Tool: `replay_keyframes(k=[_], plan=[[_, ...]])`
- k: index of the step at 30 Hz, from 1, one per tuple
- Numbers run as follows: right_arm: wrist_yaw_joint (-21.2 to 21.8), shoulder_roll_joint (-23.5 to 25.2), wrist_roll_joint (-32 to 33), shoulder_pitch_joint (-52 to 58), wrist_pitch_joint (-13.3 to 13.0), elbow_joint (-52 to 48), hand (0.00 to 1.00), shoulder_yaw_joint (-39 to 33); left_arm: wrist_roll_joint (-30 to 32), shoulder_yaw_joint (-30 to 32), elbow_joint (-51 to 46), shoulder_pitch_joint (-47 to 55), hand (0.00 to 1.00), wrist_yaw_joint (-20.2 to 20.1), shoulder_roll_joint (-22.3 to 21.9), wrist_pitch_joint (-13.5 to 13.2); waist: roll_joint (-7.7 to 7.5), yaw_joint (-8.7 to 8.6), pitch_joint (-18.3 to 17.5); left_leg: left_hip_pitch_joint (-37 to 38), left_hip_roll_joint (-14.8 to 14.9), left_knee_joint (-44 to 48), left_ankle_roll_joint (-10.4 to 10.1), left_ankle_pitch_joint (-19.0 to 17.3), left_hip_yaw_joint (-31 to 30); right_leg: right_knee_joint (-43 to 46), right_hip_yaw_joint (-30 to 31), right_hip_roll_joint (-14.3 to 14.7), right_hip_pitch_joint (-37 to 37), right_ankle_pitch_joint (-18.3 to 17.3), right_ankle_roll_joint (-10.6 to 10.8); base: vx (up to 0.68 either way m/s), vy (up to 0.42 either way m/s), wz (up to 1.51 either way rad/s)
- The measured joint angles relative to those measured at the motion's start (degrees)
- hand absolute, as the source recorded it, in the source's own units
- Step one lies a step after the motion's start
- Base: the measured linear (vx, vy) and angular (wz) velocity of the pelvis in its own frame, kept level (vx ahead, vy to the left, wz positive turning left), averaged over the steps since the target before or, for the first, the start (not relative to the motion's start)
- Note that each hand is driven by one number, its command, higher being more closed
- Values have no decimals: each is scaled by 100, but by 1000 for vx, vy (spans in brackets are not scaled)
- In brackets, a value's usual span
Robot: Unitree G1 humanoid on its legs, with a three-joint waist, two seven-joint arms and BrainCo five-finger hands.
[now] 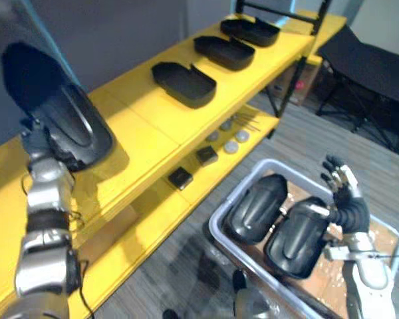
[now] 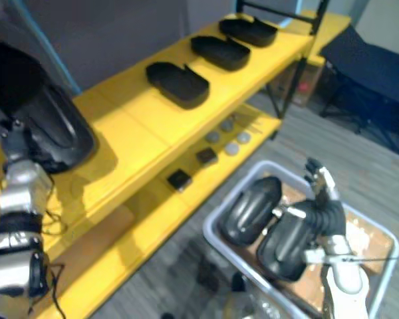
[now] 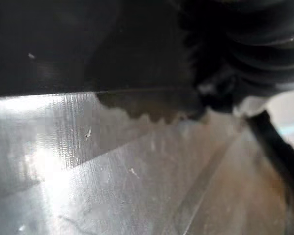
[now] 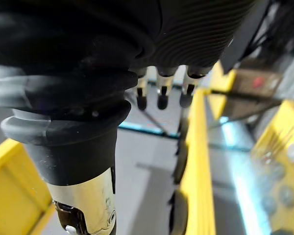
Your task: Walk over and take plastic housings, then place them on the shelf
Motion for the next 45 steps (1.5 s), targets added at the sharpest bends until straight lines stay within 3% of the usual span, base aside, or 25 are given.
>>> replay_keyframes(k=[6,11,17,27,28,45], plan=[[-129,154,-4,78,-5,-1,0,156,6,-121,619,-551,100,110,121,891,26,-152,293,-154,75,189,-21,-86,117,58,130,26,-194,2,-17,-12,-5,-10],[-391,237,-4,128,7,-17,0,293,80,-123,820,-661,100,158,144,1308,3,-150,633,-248,116,343,-16,-134,136,132,184,33,-289,0,-36,-14,-21,-3],[-679,243,0,138,46,-72,0,464,305,-121,993,-879,100,405,304,1526,-13,-143,842,-538,242,814,-3,-380,239,231,302,35,-515,2,-35,-32,-15,-8],[-846,222,246,126,48,-280,0,522,303,-148,1161,-1457,100,586,693,1550,-103,-157,1197,-800,342,1194,33,-570,264,242,407,31,-689,62,-23,-11,-4,-4],[-849,222,255,126,48,-280,0,523,302,-149,1176,-1474,0,587,710,1550,-105,-158,1213,-800,351,1196,30,-575,264,242,407,30,-688,62,-23,0,0,0],[-902,192,470,121,49,-279,0,625,-21,-142,1419,-1608,0,838,821,1443,-123,-203,1275,-876,421,1409,53,-686,272,247,412,33,-681,67,-15,-5,-4,0]])
